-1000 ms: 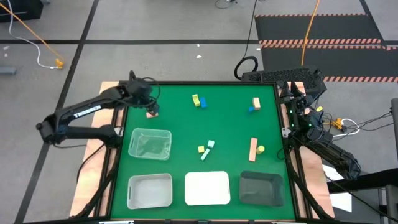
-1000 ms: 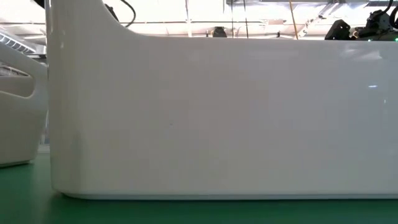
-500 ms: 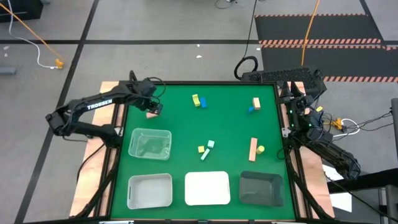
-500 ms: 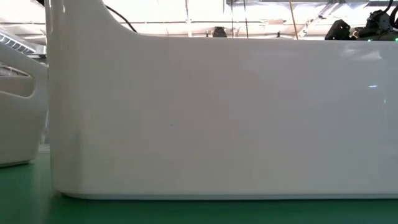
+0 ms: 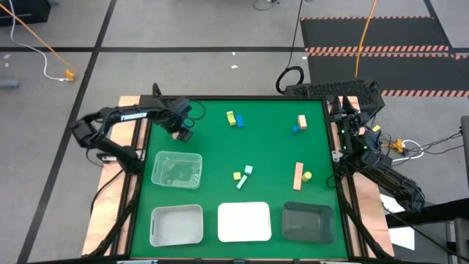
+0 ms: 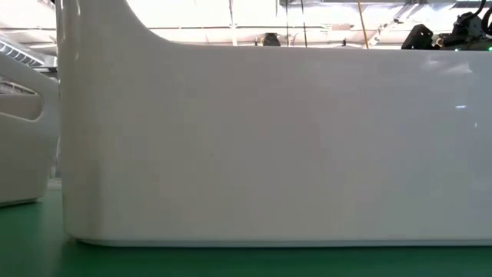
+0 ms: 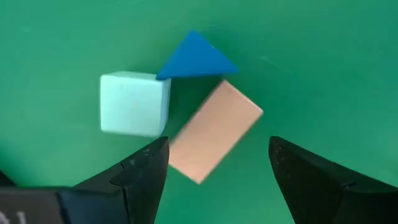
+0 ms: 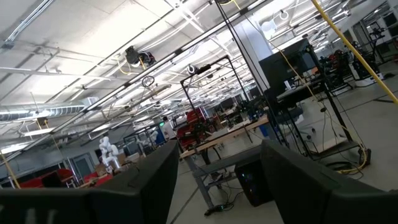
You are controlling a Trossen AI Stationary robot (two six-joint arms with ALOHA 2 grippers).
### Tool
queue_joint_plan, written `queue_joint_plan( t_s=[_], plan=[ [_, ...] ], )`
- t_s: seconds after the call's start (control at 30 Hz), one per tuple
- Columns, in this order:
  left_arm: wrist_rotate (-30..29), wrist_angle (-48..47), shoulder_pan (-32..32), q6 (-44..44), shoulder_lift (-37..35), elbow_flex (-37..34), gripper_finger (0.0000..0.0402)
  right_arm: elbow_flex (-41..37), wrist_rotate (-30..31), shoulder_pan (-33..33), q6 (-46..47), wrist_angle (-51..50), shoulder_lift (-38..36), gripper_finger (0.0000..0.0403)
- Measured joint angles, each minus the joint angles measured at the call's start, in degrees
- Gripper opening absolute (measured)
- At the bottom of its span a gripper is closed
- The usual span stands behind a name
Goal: Sort & place blocks by color
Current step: Put the top left light brown block into the transparent bin
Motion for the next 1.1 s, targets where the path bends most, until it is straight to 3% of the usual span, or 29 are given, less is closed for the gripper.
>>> queue_joint_plan(
  t_s=[0.2, 0.4, 0.73, 1.1],
  plan=[
    [-0.68, 3.84, -0.02, 2.0, 5.56, 0.11, 0.0278, 0.02, 0.01, 0.0, 0.0, 0.07, 0.0, 0.0223],
    [0.1, 4.06, -0.17, 1.64, 6.66, 0.22, 0.0267, 0.01, 0.0, 0.0, 0.0, 0.1, 0.0, 0.0223],
    [0.53, 3.34, -0.22, -0.59, 6.64, 0.17, 0.0129, 0.0, -0.01, 0.0, 0.0, 0.09, 0.0, 0.0223],
    [0.05, 5.91, -0.17, -3.56, 0.25, -0.2, 0.0129, 0.02, -0.01, 0.0, 0.0, 0.11, 0.02, 0.0223]
  ],
)
